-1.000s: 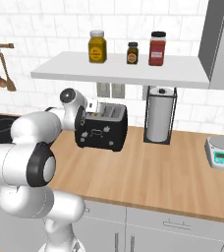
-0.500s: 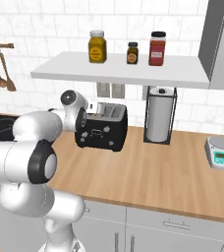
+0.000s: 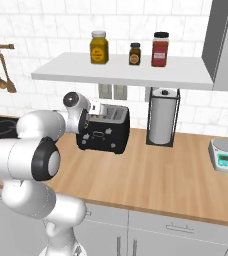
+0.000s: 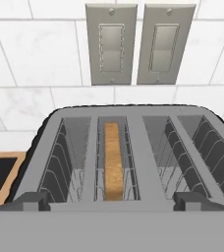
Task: Start the toaster. Once the lever pops up, take the bread to the plate on the dining counter.
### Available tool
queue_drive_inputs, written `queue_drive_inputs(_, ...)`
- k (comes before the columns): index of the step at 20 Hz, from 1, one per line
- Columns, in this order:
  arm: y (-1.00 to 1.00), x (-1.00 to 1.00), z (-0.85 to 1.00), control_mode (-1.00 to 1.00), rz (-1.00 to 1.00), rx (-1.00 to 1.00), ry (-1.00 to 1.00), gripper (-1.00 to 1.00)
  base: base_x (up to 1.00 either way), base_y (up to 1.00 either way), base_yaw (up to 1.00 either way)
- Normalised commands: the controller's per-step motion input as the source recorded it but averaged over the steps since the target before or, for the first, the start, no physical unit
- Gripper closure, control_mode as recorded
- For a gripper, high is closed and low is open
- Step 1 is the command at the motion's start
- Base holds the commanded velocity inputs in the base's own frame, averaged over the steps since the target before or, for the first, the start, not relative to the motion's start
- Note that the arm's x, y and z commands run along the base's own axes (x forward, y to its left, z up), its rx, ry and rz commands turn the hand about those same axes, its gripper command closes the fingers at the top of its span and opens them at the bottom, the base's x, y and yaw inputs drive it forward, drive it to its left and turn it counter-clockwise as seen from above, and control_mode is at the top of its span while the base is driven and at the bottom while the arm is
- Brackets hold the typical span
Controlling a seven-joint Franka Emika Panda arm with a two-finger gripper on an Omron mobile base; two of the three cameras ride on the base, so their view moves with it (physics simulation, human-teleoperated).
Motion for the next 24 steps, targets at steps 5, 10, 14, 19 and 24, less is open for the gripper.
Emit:
queue_drive_inputs(5, -0.01, 0.00, 0.00, -1.00, 0.00, 0.00, 0.00, -1.00, 0.00, 0.00, 0.00)
queue_drive_inputs(10, 0.00, 0.00, 0.00, -1.00, 0.00, 0.00, 0.00, -1.00, 0.00, 0.00, 0.00)
queue_drive_inputs(14, 0.00, 0.00, 0.00, -1.00, 0.00, 0.00, 0.00, -1.00, 0.00, 0.00, 0.00)
queue_drive_inputs(19, 0.00, 0.00, 0.00, -1.00, 0.00, 0.00, 0.00, -1.00, 0.00, 0.00, 0.00)
queue_drive_inputs(24, 0.00, 0.00, 0.00, -1.00, 0.00, 0.00, 0.00, -1.00, 0.00, 0.00, 0.00)
